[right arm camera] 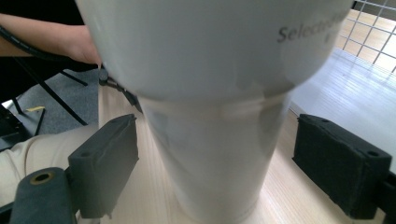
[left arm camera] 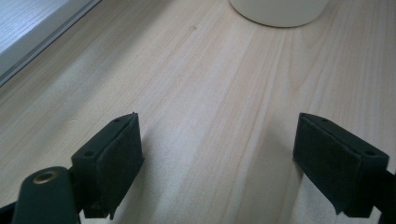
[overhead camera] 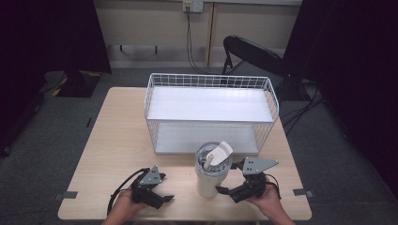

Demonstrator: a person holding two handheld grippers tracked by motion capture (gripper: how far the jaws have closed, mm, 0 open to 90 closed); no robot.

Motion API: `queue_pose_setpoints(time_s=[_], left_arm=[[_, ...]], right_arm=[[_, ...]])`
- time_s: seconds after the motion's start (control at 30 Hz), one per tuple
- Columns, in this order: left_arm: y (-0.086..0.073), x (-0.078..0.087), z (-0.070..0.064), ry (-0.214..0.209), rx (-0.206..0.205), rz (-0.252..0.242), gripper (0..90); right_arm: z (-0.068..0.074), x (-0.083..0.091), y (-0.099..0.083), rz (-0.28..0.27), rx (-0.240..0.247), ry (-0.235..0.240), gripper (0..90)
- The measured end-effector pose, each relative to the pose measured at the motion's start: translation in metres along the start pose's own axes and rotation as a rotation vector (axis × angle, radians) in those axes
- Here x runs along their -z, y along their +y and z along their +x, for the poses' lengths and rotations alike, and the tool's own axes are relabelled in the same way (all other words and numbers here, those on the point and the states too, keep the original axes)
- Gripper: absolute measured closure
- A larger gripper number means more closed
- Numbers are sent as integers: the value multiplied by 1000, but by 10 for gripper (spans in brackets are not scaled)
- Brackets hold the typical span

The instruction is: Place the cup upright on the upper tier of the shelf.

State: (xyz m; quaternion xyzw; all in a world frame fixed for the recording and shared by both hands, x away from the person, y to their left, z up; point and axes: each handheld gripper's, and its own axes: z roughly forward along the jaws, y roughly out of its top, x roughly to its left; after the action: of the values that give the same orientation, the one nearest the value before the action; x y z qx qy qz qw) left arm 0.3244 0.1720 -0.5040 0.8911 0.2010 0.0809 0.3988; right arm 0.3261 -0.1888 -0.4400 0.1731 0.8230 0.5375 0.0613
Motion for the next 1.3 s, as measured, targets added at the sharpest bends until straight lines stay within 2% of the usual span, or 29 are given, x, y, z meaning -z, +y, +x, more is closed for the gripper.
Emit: queue_pose_setpoints(time_s=[0.3,0.53,0.93,1.3], left_arm=[[0,0,0,0,0,0,151],[0,0,0,0,0,1,151],[0,0,0,0,0,0,151],[0,0,0,0,1,0,151]], right_arm=[[0,-8,0,-25,-9,10,128],[0,-14,-2,-49,-41,2,108],[5,-27,-9,-130,3,-46,86],[4,-30,-13,-168,22,-45,85]])
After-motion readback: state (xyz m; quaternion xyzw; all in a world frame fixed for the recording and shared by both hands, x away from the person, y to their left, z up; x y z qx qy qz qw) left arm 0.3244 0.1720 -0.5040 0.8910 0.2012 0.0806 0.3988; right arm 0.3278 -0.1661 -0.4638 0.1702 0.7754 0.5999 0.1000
